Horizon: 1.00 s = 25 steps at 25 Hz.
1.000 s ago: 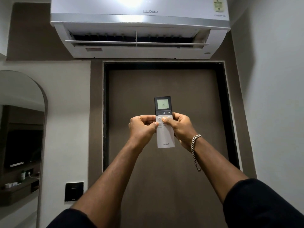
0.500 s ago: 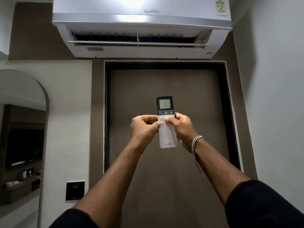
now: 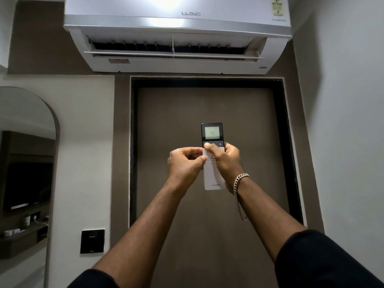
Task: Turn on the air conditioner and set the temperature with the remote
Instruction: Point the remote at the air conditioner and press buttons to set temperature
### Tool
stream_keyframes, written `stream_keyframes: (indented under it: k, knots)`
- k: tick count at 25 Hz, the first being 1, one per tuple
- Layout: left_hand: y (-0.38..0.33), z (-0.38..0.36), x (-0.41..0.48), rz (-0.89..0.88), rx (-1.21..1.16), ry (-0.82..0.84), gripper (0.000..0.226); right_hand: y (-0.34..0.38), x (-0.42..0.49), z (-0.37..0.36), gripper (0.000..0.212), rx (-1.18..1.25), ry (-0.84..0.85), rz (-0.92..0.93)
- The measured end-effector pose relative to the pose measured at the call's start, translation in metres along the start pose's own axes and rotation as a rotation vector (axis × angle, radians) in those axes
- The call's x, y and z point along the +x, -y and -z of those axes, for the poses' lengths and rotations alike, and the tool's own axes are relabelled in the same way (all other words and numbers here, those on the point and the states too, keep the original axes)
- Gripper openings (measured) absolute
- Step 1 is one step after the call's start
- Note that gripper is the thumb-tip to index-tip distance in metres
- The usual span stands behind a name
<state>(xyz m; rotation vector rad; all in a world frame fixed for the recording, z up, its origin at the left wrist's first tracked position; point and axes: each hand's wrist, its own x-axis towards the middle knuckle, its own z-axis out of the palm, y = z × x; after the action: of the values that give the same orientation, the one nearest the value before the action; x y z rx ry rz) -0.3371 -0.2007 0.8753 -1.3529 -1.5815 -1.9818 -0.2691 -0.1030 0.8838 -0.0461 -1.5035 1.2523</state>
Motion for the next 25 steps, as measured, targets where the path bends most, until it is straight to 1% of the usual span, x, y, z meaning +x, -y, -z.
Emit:
stream_keyframes:
  k: [2, 5, 8, 13, 19, 25]
  knots:
    - [0.0008, -0.0008, -0.001, -0.004, 0.001, 0.01, 0.021, -0.0022, 0.0013, 0.0008, 0.025, -0.023, -0.021, 0.002]
    - [0.0022, -0.0039, -0.0027, -0.008, 0.005, 0.011, 0.022, -0.0035, 0.0029, 0.0027, 0.02, -0.052, -0.032, 0.021]
    - [0.0029, -0.0055, -0.0043, -0.002, -0.005, 0.011, 0.022, -0.0042, 0.0037, 0.0048, 0.028, -0.094, -0.021, 0.014]
    - [0.003, -0.0059, -0.0053, -0.008, 0.008, 0.013, 0.021, -0.0072, 0.0031, 0.0068, 0.032, -0.096, -0.001, 0.011]
    - [0.0046, -0.0058, -0.0047, -0.021, 0.019, 0.021, 0.021, -0.0076, 0.0021, 0.0067, 0.023, -0.091, -0.011, 0.037]
    - [0.0065, -0.0061, -0.0034, -0.011, 0.012, -0.007, 0.02, -0.0043, 0.0007, 0.0014, 0.014, -0.109, -0.042, 0.047]
